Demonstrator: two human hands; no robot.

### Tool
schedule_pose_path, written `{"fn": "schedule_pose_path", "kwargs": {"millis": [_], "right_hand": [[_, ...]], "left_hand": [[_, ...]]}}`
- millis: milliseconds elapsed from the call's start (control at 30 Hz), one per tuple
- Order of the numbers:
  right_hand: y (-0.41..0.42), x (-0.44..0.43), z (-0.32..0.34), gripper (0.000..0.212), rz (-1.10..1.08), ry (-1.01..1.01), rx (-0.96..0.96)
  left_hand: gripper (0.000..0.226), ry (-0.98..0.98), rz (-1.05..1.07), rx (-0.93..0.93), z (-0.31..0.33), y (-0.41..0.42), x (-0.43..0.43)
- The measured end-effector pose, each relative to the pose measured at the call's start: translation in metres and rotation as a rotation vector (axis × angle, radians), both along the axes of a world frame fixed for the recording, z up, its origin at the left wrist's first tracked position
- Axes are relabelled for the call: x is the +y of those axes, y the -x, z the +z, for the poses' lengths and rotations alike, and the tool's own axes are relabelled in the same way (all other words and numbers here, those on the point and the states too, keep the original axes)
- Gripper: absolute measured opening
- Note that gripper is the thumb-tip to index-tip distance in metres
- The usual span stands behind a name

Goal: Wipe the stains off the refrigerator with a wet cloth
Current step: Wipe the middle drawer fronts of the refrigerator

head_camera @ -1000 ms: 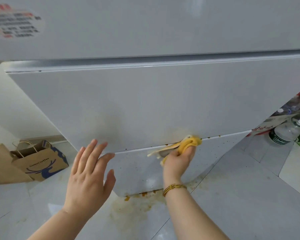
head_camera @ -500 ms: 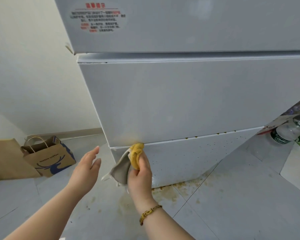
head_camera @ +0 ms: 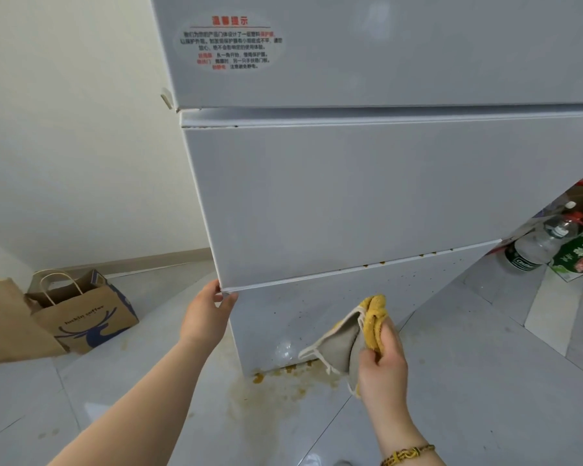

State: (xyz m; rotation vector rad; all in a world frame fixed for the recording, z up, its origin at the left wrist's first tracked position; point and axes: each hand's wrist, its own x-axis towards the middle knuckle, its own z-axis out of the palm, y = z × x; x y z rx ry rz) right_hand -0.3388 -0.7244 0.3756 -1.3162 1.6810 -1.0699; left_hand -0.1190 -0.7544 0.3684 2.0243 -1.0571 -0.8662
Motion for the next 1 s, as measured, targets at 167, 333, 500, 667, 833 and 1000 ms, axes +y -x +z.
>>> {"fn": "schedule_pose_path", "kwargs": {"millis": [167,333,500,667,833,1000], "right_hand": [[-0.012,-0.007,-0.001,0.059,0.038,0.099,0.262],[-0.032,-0.016,-0.006,0.061,0.018,0.19,0.456],[-0.04,-0.047,0.003,0.058,-0.024,0.349,0.542],[-0.06,-0.049,0.008,0.061,-0.008,0.238,0.488],[-0.064,-0.049,0.02,0.059,0.026,0.12,0.45],[-0.058,-0.046,0.028,0.06,0.085,0.045,0.463]], "left_hand": [[0.025,0.004,-0.019,-0.065,0.002,-0.002,0.001],[0.023,0.009,-0.022,-0.093,-0.002,-0.004,0.0],[0.021,-0.006,-0.063,-0.092,-0.003,-0.007,-0.005],[0.022,-0.03,-0.016,0.045,-0.004,-0.009,-0.006],[0.01,-0.044,-0.018,0.024,-0.002,-0.011,-0.005],[0.021,-0.018,-0.001,-0.043,0.003,-0.005,-0.003]]}}
